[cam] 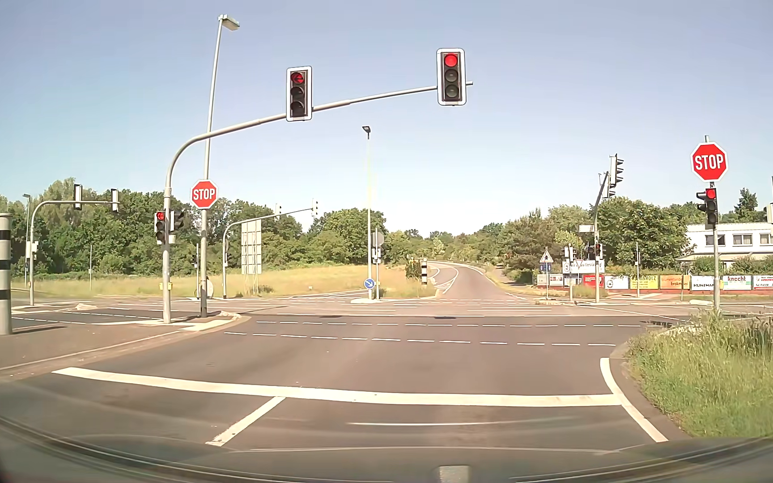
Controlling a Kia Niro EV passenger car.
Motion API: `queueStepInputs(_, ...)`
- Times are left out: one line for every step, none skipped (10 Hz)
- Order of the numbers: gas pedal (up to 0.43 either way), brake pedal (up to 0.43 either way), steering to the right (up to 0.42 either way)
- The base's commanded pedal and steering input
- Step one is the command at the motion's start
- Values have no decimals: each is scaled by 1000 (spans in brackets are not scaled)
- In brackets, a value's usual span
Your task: Follow the waypoints while adhering to traffic rules and regulations
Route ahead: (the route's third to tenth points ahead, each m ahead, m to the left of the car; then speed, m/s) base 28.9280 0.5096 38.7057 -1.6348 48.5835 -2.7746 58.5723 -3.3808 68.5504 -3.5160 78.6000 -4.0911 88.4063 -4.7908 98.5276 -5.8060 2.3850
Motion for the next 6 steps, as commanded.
queueStepInputs(0, 226, 95)
queueStepInputs(0, 226, 95)
queueStepInputs(0, 226, 95)
queueStepInputs(0, 226, 95)
queueStepInputs(0, 226, 95)
queueStepInputs(0, 226, 95)
